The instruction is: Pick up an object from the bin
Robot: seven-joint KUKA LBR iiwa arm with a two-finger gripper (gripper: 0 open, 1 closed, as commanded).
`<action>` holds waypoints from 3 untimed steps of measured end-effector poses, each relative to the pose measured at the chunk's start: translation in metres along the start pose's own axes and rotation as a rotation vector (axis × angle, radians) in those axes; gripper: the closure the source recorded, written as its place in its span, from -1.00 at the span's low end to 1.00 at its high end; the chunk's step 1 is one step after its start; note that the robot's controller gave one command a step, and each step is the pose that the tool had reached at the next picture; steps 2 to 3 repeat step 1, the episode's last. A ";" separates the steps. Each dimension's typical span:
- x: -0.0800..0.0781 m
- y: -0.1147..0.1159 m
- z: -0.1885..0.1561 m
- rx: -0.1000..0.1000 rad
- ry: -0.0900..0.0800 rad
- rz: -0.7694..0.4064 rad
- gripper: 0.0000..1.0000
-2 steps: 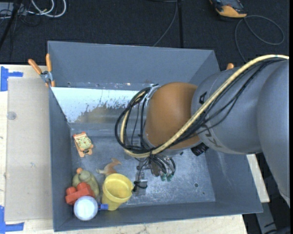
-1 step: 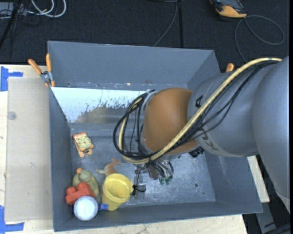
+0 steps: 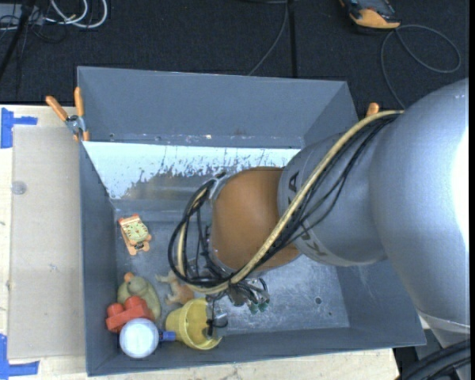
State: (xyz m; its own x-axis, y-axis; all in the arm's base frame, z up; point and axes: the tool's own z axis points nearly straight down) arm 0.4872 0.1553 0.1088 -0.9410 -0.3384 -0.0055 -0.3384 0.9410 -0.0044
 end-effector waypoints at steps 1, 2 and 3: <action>0.004 0.030 0.029 0.003 -0.014 0.018 1.00; 0.004 0.030 0.029 0.003 -0.014 0.018 1.00; 0.004 0.030 0.029 0.003 -0.014 0.018 1.00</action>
Offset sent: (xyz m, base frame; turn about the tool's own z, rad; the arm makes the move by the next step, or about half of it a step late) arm 0.0000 0.0000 0.0000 0.0000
